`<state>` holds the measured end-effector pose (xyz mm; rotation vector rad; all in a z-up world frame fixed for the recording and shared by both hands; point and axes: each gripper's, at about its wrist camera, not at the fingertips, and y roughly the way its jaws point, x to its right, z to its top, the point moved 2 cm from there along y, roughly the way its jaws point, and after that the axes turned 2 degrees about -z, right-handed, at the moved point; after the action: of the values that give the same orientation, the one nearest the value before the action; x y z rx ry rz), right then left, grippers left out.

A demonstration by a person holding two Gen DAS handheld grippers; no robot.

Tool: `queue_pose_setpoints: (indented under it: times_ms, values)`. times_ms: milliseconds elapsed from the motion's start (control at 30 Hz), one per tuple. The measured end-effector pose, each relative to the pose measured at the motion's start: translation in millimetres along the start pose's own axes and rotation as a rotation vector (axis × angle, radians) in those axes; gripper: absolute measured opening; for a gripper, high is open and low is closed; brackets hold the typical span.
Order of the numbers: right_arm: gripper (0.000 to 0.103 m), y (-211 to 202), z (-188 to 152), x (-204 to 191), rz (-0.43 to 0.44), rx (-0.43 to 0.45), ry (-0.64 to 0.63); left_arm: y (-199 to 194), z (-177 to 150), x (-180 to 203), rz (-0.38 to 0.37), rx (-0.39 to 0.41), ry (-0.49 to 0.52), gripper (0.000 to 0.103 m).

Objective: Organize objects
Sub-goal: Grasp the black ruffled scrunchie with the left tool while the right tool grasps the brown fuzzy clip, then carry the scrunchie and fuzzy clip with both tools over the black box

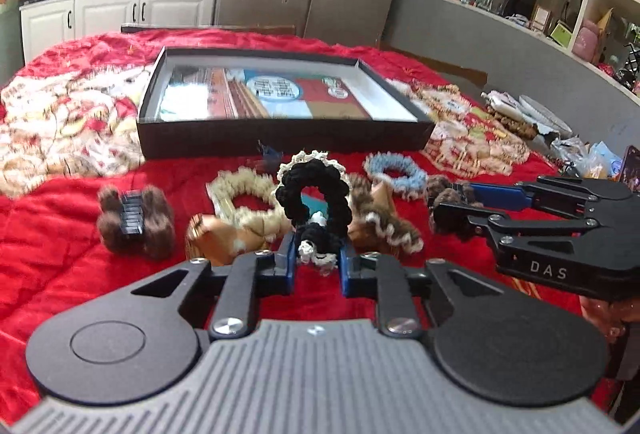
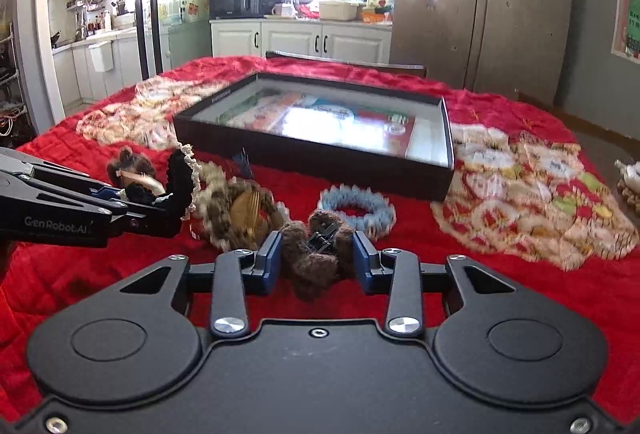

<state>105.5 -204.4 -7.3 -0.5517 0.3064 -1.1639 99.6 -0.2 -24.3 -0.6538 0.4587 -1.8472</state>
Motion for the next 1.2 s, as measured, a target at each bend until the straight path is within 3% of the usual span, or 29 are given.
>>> queue_pose_setpoints:
  times_ms: [333, 667, 1200]
  values:
    - [0.035, 11.5, 60.6, 10.4, -0.025, 0.108, 0.012, 10.0, 59.8, -22.2, 0.086, 0.077, 0.032, 0.023]
    - [0.035, 87.6, 109.8, 14.9, -0.068, 0.098, 0.026, 66.5, 112.1, -47.0, 0.161, 0.078, 0.007, 0.024]
    - [0.036, 191.3, 134.3, 21.4, -0.105, 0.057, 0.072, 134.4, 132.7, -80.8, 0.211, 0.034, -0.059, 0.025]
